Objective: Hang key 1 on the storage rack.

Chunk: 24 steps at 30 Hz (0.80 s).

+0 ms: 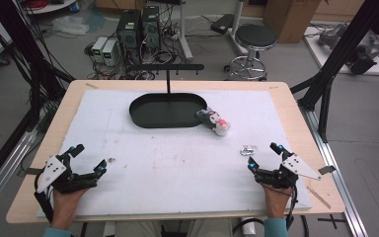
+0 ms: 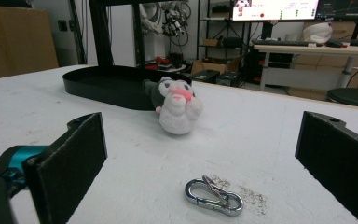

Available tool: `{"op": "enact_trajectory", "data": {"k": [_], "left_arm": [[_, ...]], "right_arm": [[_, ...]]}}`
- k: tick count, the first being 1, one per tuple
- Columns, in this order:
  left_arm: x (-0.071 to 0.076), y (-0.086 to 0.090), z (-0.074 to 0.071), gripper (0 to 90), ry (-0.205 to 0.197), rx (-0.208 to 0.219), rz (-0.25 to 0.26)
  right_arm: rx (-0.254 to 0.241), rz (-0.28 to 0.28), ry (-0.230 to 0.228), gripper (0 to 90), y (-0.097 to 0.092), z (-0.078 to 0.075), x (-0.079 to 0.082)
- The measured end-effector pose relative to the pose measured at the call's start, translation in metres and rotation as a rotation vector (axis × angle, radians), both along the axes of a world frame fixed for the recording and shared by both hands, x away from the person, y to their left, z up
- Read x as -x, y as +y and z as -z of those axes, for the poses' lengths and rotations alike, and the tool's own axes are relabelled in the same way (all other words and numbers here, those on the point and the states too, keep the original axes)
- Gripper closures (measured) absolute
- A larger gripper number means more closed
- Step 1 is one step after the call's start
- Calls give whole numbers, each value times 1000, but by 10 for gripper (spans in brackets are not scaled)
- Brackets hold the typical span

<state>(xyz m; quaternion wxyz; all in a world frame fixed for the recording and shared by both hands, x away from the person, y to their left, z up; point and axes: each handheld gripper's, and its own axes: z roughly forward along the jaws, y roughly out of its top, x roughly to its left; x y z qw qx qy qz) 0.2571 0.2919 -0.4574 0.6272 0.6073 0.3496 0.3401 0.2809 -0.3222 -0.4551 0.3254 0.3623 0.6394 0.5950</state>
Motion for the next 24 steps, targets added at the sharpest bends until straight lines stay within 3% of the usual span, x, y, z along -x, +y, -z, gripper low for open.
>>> {"op": "enact_trajectory", "data": {"k": [24], "left_arm": [[0,0,0,17,-3,-1,-2]], "right_arm": [[-21,-1,16,12,-2,-1,-1]]}}
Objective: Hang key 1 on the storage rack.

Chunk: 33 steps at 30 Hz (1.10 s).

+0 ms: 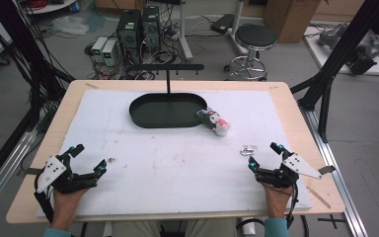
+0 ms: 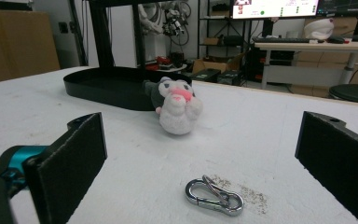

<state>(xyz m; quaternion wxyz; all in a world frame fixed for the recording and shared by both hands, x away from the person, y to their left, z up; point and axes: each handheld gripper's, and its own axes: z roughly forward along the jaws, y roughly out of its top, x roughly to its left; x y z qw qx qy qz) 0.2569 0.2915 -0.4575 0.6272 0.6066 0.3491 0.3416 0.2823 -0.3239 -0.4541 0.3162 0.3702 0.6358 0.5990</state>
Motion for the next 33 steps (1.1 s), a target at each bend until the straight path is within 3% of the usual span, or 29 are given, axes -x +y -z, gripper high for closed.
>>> {"op": "enact_trajectory", "data": {"k": [8,11,16,17,20,21,23,24,27,28,30,33], "left_arm": [[0,1,0,17,-1,6,-1],[0,0,0,17,-3,0,0],[0,1,0,17,-2,5,-2],[0,1,0,17,0,9,-2],[0,1,0,17,0,8,-2],[0,0,0,17,0,6,-2],[0,0,0,17,-1,6,-2],[0,0,0,17,-1,6,-2],[0,1,0,17,0,0,-1],[0,1,0,17,0,-2,0],[0,1,0,17,-1,-1,-1],[0,0,0,17,-2,-2,-2]], "right_arm": [[22,-15,46,12,1,-13,-9],[64,-37,76,12,1,-29,-16],[79,-77,97,12,-1,-50,-25],[91,-99,114,12,-1,-59,-32],[108,-119,132,12,-1,-68,-39],[130,-143,156,12,1,-80,-47],[132,-151,162,12,2,-82,-49],[147,-183,188,12,5,-92,-59],[170,-198,200,12,8,-98,-66],[205,-214,225,12,12,-104,-76],[215,-223,231,12,14,-105,-79],[254,-249,280,12,23,-112,-96]]}}
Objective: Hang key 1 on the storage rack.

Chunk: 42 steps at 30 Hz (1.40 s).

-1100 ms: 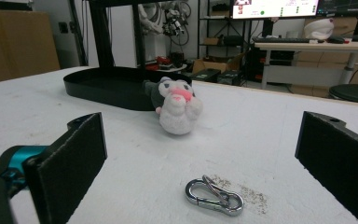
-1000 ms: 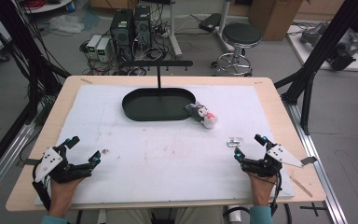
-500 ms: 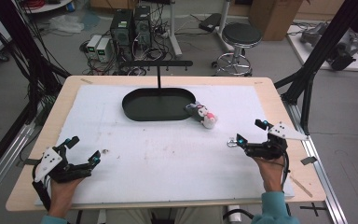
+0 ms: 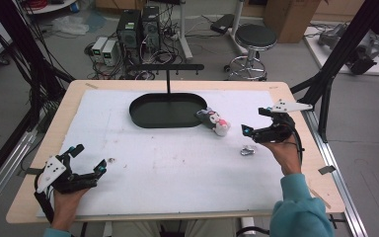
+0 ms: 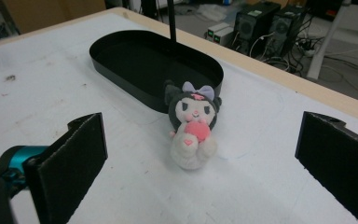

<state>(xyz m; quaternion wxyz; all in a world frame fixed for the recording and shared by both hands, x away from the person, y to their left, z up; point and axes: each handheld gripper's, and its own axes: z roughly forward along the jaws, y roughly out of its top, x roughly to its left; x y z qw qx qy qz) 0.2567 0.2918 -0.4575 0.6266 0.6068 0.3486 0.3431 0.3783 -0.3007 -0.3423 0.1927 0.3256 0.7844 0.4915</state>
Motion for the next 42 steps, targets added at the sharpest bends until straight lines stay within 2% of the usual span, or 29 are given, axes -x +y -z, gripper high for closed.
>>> {"op": "enact_trajectory", "data": {"k": [5,6,7,9,15,19,22,27,35,37,38,42], "left_arm": [[0,0,0,17,0,1,1],[0,0,0,17,-1,2,0],[0,0,0,17,-1,2,1],[0,0,0,17,0,2,1],[0,0,0,17,1,1,2],[0,0,0,17,1,2,2],[0,0,0,17,0,2,2],[0,0,0,17,0,0,3],[0,-1,0,17,1,-1,4],[0,-1,0,17,2,-1,4],[-1,0,0,17,3,-5,4],[-1,-1,0,17,7,-4,4]], "right_arm": [[47,-27,34,12,9,-4,-14],[79,-40,55,12,13,-5,-21],[79,-40,55,12,13,-5,-21],[124,-53,77,12,18,-6,-28],[160,-79,140,12,28,-8,-47],[216,-104,205,12,40,-5,-61],[216,-115,221,12,46,-2,-67],[283,-132,273,13,58,7,-79],[292,-133,305,13,68,16,-91],[316,-142,332,13,73,18,-95],[324,-142,331,13,74,19,-96],[324,-149,358,13,77,23,-100]]}}
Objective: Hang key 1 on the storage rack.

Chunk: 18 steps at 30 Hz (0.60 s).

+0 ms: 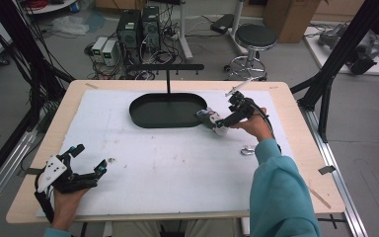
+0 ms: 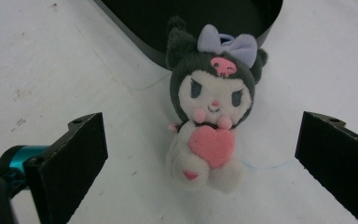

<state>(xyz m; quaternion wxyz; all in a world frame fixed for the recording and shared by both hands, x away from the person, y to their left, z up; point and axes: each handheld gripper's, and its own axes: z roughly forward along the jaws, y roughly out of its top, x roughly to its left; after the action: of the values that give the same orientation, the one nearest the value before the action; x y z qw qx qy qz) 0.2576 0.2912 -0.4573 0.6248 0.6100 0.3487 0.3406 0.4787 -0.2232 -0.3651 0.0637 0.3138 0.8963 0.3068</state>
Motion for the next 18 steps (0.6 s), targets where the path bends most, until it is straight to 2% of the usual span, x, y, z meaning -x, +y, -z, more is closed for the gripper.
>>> {"op": "enact_trajectory", "data": {"k": [1,3,11,14,15,18], "left_arm": [[0,0,0,17,1,-1,0],[0,0,0,17,2,-4,1],[0,0,0,17,3,-4,1],[0,0,0,17,3,0,1],[0,0,0,17,3,-3,1],[0,0,0,17,3,-4,1]], "right_arm": [[33,0,24,13,2,5,-2],[53,-2,40,13,3,9,-5],[74,-1,80,13,8,19,-10],[95,-8,97,46,9,23,-11],[114,-13,109,47,10,26,-12],[130,-14,116,47,11,28,-12]]}}
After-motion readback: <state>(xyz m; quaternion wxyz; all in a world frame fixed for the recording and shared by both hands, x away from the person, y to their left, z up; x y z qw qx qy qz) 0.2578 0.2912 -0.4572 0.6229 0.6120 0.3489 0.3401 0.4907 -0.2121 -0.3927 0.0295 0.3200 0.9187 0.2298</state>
